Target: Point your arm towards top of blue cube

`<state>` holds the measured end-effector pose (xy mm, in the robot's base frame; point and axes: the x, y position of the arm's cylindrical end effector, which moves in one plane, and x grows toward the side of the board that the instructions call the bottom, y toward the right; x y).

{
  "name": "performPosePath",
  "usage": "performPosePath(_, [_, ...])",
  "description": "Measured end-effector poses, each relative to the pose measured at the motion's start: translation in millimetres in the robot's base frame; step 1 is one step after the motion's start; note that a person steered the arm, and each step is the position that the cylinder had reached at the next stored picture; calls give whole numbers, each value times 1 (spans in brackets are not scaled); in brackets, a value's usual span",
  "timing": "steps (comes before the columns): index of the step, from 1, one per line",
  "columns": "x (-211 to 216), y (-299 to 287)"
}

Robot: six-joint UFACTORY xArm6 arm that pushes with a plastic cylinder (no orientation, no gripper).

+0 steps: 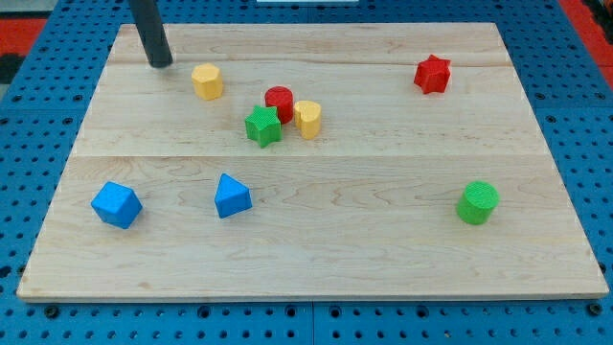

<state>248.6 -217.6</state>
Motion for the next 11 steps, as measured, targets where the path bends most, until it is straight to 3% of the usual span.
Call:
performPosePath(1, [-32, -47])
performPosePath(2, [9, -60])
performPosePath(3, [90, -62])
performPosePath(5, [62, -7])
performPosePath(6, [48, -54])
performPosePath(7, [39, -23])
performPosePath(8, [104, -8])
performPosePath(11, [101, -24])
